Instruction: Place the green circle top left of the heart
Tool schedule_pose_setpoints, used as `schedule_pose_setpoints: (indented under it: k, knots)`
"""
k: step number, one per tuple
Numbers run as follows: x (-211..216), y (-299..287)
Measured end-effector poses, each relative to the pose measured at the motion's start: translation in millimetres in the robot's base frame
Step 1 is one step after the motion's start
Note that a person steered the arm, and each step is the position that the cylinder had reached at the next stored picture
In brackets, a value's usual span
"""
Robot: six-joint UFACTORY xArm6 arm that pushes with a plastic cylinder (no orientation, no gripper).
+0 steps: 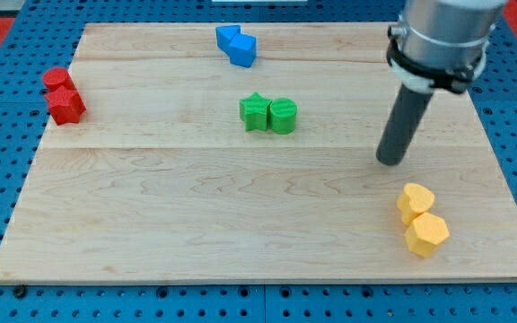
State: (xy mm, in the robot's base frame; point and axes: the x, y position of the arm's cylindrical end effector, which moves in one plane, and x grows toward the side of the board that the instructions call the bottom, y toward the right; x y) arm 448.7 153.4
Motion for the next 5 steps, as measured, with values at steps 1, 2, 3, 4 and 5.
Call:
schedule_pose_setpoints:
  k: [1, 2, 3, 4, 5]
  knots:
    - [-7.0, -49.5]
    - [2.3, -114.6]
    - [-8.4, -199.1]
    - [-54.7, -237.5]
    - [-92.6, -212.5]
